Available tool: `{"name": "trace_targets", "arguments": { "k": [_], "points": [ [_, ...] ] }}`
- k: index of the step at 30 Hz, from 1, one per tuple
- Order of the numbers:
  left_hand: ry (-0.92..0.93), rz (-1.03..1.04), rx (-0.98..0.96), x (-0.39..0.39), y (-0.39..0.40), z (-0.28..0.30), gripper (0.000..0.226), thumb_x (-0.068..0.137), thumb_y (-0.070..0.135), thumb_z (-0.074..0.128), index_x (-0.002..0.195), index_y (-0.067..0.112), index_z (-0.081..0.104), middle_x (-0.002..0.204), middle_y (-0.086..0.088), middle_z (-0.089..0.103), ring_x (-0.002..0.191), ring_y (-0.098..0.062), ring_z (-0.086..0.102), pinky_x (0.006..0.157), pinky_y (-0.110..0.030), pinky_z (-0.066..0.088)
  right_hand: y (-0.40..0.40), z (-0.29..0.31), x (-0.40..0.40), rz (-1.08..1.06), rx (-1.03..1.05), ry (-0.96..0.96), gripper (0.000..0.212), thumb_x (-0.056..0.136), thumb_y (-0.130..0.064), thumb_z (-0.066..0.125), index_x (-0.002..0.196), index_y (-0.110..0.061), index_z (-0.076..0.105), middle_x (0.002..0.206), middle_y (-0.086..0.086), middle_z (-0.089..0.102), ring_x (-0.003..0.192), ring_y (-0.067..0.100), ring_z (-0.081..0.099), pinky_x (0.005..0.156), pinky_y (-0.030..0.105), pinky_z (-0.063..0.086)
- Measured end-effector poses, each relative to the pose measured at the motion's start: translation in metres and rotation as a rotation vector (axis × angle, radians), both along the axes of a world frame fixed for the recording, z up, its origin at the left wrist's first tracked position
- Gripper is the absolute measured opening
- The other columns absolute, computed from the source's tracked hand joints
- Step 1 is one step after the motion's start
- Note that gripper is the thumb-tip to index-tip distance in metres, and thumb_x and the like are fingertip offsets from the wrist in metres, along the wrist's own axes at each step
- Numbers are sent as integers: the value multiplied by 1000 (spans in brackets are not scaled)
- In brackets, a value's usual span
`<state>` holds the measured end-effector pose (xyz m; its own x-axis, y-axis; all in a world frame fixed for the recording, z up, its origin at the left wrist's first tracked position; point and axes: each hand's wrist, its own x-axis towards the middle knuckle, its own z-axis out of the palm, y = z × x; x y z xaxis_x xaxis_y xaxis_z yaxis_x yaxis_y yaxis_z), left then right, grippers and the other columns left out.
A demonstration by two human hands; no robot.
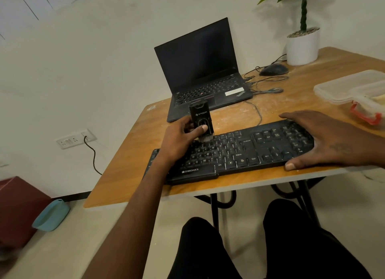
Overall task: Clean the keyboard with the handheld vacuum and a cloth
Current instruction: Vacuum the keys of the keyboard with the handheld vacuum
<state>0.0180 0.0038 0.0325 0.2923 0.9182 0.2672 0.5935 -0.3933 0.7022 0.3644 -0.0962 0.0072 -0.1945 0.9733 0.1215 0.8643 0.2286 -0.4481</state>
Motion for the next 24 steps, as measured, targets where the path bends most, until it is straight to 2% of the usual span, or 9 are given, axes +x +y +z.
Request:
{"name": "trace_targets", "arguments": {
  "k": [3,5,15,18,24],
  "points": [
    [0,-22,-6,1,-9,-1,36,98,35,73,128,17,67,113,3,77,104,-12,74,95,-47,60,-1,-1,0,2,11,1,130,47,-100,64,155,-49,11,157,-18,28,133,-4,24,110,39,39],
    [-10,-47,-16,0,-24,-1,39,98,35,73,132,19,66,119,3,76,109,-12,73,98,-48,60,0,-2,0,6,18,-1,131,47,-100,63,155,-48,12,157,-16,29,138,3,28,111,42,39],
    [-101,-135,-61,-13,-94,-5,46,97,25,71,141,17,61,126,4,74,117,-11,70,95,-27,59,2,-2,3,26,23,-10,133,46,-101,63,156,-45,12,157,-15,29,141,7,28,110,37,37],
    [-83,-122,-34,-7,-83,-3,47,95,30,71,140,17,61,125,5,74,115,-8,70,95,-29,60,3,-3,3,33,28,-20,132,47,-101,63,155,-46,12,158,-14,29,141,7,29,110,37,37],
    [-14,-48,14,11,-24,2,45,97,33,73,138,18,63,124,6,75,111,-7,72,100,-43,59,4,-5,6,32,18,-28,131,48,-101,63,155,-46,12,156,-15,31,138,5,30,112,42,40]
  ]
}}
